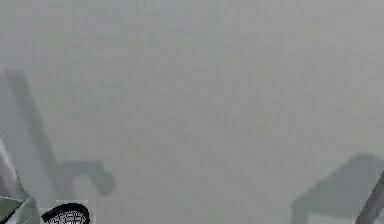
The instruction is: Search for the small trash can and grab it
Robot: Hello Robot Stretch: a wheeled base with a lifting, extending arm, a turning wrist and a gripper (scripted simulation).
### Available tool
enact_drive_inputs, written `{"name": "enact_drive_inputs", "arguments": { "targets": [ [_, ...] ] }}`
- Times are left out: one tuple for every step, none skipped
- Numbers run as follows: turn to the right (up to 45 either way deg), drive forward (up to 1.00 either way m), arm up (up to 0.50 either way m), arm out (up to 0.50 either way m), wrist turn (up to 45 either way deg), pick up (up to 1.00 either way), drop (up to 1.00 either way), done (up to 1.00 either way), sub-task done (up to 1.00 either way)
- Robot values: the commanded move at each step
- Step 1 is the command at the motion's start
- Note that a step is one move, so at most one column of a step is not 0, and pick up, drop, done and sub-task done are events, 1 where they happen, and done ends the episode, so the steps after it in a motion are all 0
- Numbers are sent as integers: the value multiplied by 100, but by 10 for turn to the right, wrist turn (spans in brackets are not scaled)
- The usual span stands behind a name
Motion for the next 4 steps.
{"name": "enact_drive_inputs", "arguments": {
  "targets": [
    [-450, 0, 0, 0, 0, 0, 0, 0, 0],
    [-450, 0, 0, 0, 0, 0, 0, 0, 0],
    [-420, 0, 0, 0, 0, 0, 0, 0, 0],
    [450, 0, 0, 0, 0, 0, 0, 0, 0]
  ]
}}
